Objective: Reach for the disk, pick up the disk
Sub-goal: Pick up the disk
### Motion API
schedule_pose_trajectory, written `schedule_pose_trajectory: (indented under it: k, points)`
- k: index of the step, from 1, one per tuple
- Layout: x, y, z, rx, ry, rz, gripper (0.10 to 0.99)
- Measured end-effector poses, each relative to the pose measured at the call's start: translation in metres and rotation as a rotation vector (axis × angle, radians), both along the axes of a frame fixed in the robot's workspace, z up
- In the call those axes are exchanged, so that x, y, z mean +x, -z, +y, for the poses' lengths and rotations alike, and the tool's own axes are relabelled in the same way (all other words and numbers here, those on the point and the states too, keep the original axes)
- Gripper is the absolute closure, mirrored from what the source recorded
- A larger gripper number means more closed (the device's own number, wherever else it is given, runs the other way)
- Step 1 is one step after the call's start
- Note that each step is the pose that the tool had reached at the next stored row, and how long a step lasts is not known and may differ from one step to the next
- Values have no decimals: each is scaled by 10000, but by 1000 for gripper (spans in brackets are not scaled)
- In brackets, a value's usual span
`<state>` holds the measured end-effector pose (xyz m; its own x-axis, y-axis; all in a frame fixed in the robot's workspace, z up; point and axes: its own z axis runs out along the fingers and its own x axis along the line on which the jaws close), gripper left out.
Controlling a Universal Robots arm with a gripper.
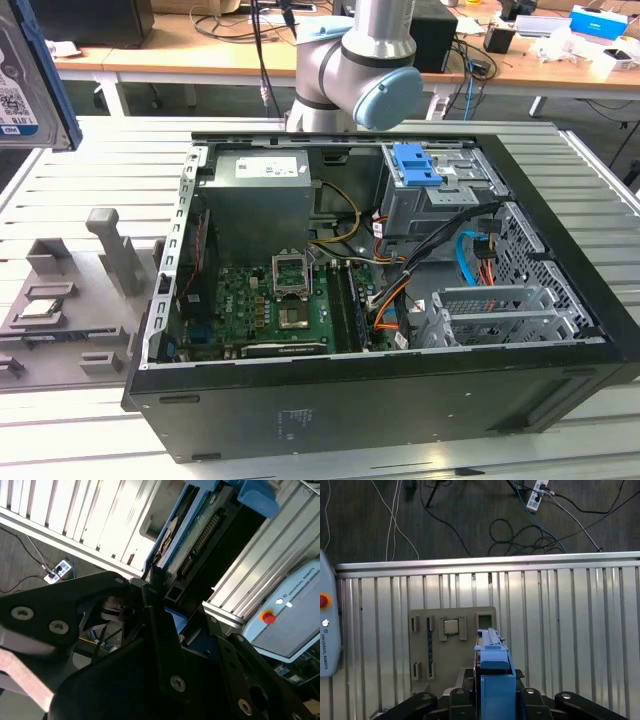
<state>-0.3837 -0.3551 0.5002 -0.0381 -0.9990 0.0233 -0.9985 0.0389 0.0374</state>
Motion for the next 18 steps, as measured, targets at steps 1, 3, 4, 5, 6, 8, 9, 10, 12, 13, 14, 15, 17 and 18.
schedule_pose_trajectory:
  k: [1,3,4,5,6,8,9,10,12,13,14,15,17,18]
  points:
    - [0,-25,0,0,0,0,718]
    - [0,-25,0,0,0,-1,718]
    - [1,-25,0,1,0,0,718]
    - [1,-25,0,0,0,0,718]
    - [1,-25,0,0,0,1,718]
    - [68,-25,0,0,0,0,718]
    - [99,-25,0,0,0,1,718]
    - [125,-25,0,0,0,2,718]
    - [187,-25,0,1,1,2,718]
    - [223,-25,0,1,0,3,718]
    - [253,-25,0,1,0,4,718]
    - [310,-25,0,0,0,7,718]
    - [415,-25,0,0,0,9,718]
    - [444,-24,0,1,0,10,718]
